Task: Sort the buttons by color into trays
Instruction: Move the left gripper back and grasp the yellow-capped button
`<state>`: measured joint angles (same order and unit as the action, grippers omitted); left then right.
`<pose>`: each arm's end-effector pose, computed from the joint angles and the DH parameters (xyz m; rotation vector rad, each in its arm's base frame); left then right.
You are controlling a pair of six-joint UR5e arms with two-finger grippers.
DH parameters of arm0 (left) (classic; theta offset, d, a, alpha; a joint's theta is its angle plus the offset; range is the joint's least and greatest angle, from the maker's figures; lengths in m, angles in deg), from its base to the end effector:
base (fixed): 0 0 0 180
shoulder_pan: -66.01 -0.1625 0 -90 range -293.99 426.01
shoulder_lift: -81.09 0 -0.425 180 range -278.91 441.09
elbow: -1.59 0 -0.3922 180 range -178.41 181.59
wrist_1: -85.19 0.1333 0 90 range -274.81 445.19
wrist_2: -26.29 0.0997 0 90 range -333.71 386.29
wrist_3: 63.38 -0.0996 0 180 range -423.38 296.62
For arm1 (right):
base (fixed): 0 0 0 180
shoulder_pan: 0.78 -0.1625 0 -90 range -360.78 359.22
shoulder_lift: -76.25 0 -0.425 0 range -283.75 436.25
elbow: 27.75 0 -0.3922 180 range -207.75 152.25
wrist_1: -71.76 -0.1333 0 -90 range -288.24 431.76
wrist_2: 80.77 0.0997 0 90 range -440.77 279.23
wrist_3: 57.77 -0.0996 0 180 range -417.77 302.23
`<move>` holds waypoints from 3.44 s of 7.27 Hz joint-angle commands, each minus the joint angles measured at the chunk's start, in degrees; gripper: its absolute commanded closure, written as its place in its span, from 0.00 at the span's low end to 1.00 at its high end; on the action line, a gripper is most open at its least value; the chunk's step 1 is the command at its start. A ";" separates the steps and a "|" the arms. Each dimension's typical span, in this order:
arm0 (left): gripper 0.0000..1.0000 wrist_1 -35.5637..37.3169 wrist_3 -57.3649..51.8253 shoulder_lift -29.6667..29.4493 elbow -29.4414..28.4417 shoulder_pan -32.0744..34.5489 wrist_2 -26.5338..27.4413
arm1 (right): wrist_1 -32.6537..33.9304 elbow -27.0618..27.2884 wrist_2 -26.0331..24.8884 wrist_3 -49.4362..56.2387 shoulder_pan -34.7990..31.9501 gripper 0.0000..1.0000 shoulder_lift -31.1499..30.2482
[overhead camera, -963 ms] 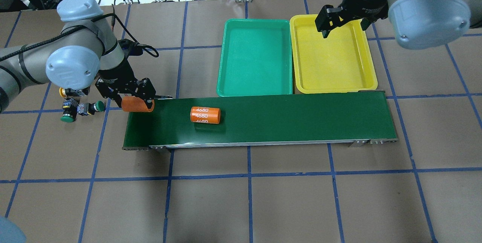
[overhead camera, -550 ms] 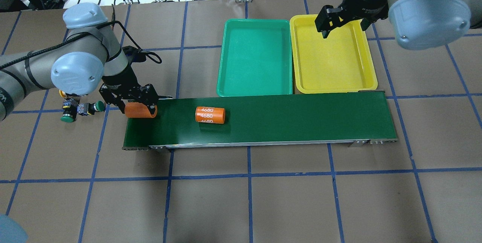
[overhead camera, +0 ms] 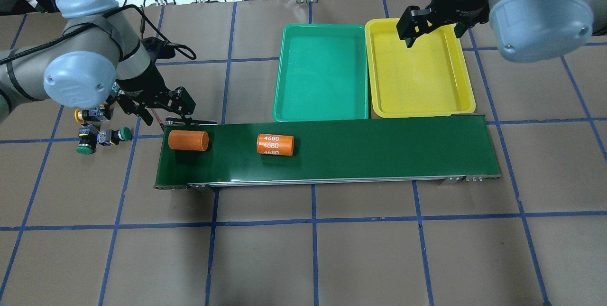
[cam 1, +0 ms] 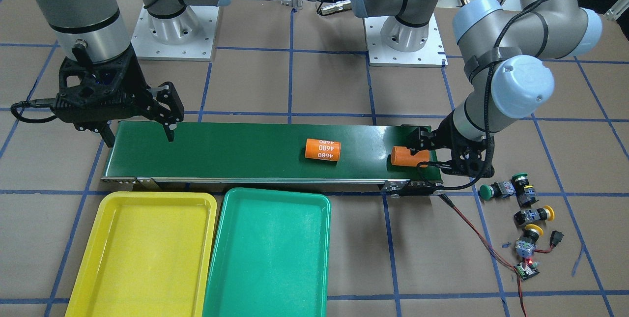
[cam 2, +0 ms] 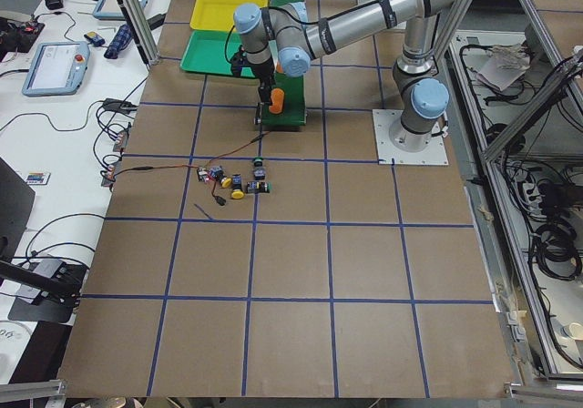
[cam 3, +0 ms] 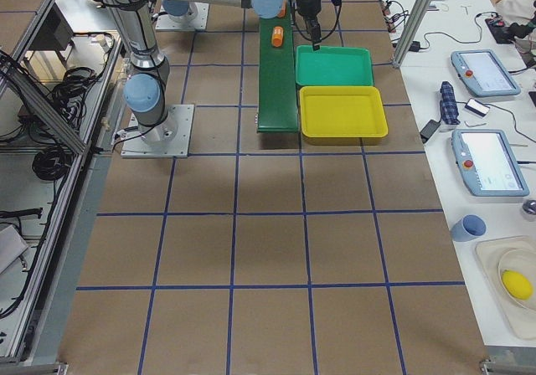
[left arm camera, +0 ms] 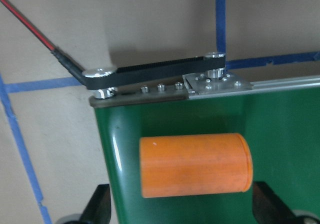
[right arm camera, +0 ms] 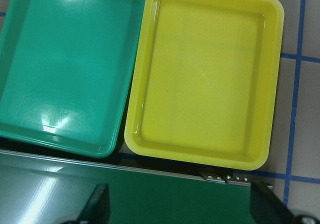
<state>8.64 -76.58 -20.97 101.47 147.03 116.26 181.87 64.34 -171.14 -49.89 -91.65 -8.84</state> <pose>-0.0480 -0.5507 0.3184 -0.1142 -3.1023 -0.2260 0.1409 -0.5433 0.4638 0.2354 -3.0920 0.3550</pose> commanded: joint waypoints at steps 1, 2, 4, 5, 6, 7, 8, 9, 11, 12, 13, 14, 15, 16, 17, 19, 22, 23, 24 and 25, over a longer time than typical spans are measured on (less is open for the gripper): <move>0.00 -1.13 -1.38 -1.10 -4.50 -4.44 0.29 | 0.02 0.45 -0.33 0.03 -0.01 0.00 0.01; 0.00 -0.79 -7.48 -2.16 -4.77 -7.69 0.29 | 0.02 0.46 -0.16 0.03 -0.01 0.00 0.01; 0.00 3.57 -23.72 -4.79 -5.30 -15.42 0.37 | 0.02 0.46 -0.33 0.03 -0.01 0.00 0.01; 0.00 6.04 -29.19 -6.72 -5.39 -17.29 0.29 | 0.02 0.46 -0.33 0.03 -0.01 0.00 0.01; 0.00 11.03 -34.64 -9.09 -5.57 -17.39 0.37 | 0.02 0.46 -0.42 0.03 -0.01 0.00 0.01; 0.00 14.38 -37.74 -11.99 -6.44 -17.39 0.29 | 0.02 0.54 -0.42 0.03 -0.01 0.00 0.01; 0.00 14.94 -42.73 -14.97 -8.71 -17.39 0.29 | 0.02 0.54 -0.42 0.03 -0.01 0.00 0.01; 0.00 14.94 -46.09 -18.40 -11.95 -17.39 0.29 | 0.02 0.46 -0.33 0.03 -0.01 0.00 0.01; 0.00 15.21 -47.53 -22.55 -13.74 -17.39 0.29 | 0.02 0.54 -0.42 0.03 -0.01 0.00 0.01; 0.00 16.34 -48.40 -23.52 -14.00 -17.39 0.20 | 0.02 0.54 -0.51 0.03 -0.01 0.00 0.01; 0.01 17.22 -49.71 -24.40 -14.09 -17.39 0.20 | 0.02 0.54 -0.42 0.03 -0.01 0.00 0.01; 0.06 17.58 -49.99 -24.76 -14.09 -17.39 0.20 | 0.02 0.54 -0.33 0.03 -0.01 0.00 0.01; 0.20 17.58 -50.17 -24.93 -14.09 -17.39 0.20 | 0.02 0.54 -0.42 0.03 -0.01 0.00 0.01; 0.30 17.67 -50.25 -25.28 -14.18 -17.39 0.20 | 0.02 0.46 -0.25 0.03 -0.01 0.00 0.01; 0.50 17.67 -51.13 -25.63 -14.36 -17.39 0.20 | 0.02 0.46 -0.25 0.03 -0.01 0.00 0.01; 1.00 17.32 -50.96 -25.90 -16.89 -17.05 0.20 | 0.02 0.46 -0.25 0.03 -0.01 0.00 0.01; 1.00 12.58 -41.70 -21.09 -17.61 -15.90 -0.33 | 0.02 0.19 -0.33 0.03 -0.01 0.00 0.10; 1.00 7.70 -32.94 -17.59 -16.30 -15.03 -1.02 | 0.02 0.19 -0.33 0.03 -0.01 0.00 0.10; 1.00 3.21 -24.07 -13.81 -14.81 -14.24 -1.47 | 0.02 0.28 0.01 -0.14 -0.01 0.00 0.10; 1.00 1.08 -16.06 -10.03 -11.49 -12.75 -1.12 | 0.02 0.45 0.10 -0.76 -0.01 0.00 0.10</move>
<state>13.44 -102.85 -35.62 86.85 132.79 115.11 181.89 64.65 -171.21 -50.12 -91.66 -8.75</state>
